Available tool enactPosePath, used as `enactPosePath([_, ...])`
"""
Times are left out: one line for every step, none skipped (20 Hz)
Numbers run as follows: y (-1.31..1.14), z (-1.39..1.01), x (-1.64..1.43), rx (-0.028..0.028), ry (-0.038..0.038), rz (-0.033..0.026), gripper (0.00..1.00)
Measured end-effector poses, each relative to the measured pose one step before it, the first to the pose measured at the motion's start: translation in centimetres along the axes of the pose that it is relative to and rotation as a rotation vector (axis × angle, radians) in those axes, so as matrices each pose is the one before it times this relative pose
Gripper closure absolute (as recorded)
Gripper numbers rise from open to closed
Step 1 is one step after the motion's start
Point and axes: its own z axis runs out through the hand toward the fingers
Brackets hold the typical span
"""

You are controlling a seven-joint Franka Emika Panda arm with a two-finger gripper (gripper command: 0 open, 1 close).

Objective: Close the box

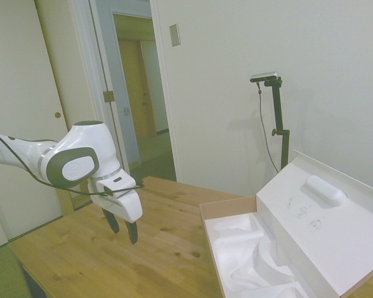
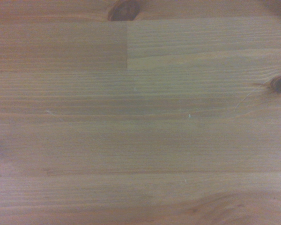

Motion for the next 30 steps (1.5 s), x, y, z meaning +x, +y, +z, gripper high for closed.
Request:
enactPosePath([-0.009,0.044,0.022,-0.00063,-0.00086,0.00028,0.00])
enactPosePath([0.035,0.002,0.049,0.00029,-0.00040,0.00144,0.00])
enactPosePath([0.002,-0.090,0.069,0.00188,0.00108,0.00207,0.00])
enactPosePath([-0.001,-0.227,0.141,0.00470,0.00261,0.00311,0.00])
enactPosePath([0.049,-0.346,0.193,0.00789,0.00406,0.00572,0.00])
enactPosePath([0.147,-0.531,0.352,0.01127,0.00533,0.00916,0.00])
enactPosePath([0.183,-0.656,0.453,0.01414,0.00701,0.01161,0.00])
enactPosePath([0.263,-0.750,0.549,0.01573,0.00841,0.01398,0.00])
enactPosePath([0.348,-0.815,0.704,0.01643,0.00932,0.01710,0.00])
enactPosePath([0.356,-0.806,0.780,0.01590,0.01009,0.01894,0.00])
enactPosePath([0.410,-0.782,0.886,0.01528,0.00917,0.02092,0.00])
enactPosePath([0.409,-0.799,0.988,0.01621,0.00927,0.02260,0.00])
enactPosePath([0.455,-0.775,1.112,0.01483,0.00936,0.02447,0.00])
enactPosePath([0.421,-0.823,1.152,0.01584,0.01058,0.02442,0.00])
enactPosePath([0.450,-0.802,1.258,0.01604,0.00957,0.02383,0.00])
enactPosePath([0.410,-0.765,1.287,0.01523,0.00963,0.02336,0.00])
enactPosePath([0.242,-0.746,1.206,0.01472,0.00918,0.02277,0.00])
enactPosePath([0.112,-0.722,1.190,0.01393,0.01037,0.02302,0.00])
enactPosePath([-0.029,-0.592,1.023,0.01168,0.00847,0.01845,0.00])
enactPosePath([0.026,-0.477,1.072,0.00902,0.00792,0.01861,0.00])
enactPosePath([0.348,-0.406,1.458,0.00508,0.00855,0.01775,0.00])
enactPosePath([0.360,-0.304,1.503,0.00455,0.00806,0.01684,0.00])
enactPosePath([0.362,-0.210,1.655,0.00412,0.00762,0.02015,0.00])
enactPosePath([0.269,-0.190,1.651,0.00427,0.00851,0.01904,0.00])
enactPosePath([-0.064,-0.080,1.255,0.00395,0.00634,0.01220,0.00])
enactPosePath([-0.268,-0.076,1.004,0.00706,0.00433,0.01202,0.00])
enactPosePath([-0.323,-0.174,0.906,0.00762,0.00665,0.00973,0.00])
enactPosePath([-0.395,-0.239,0.803,0.00662,0.00936,0.00755,0.00])
enactPosePath([-0.377,-0.281,0.755,0.00545,0.01297,0.00541,0.00])
enactPosePath([-0.331,-0.370,0.804,0.00640,0.01391,0.00665,0.00])
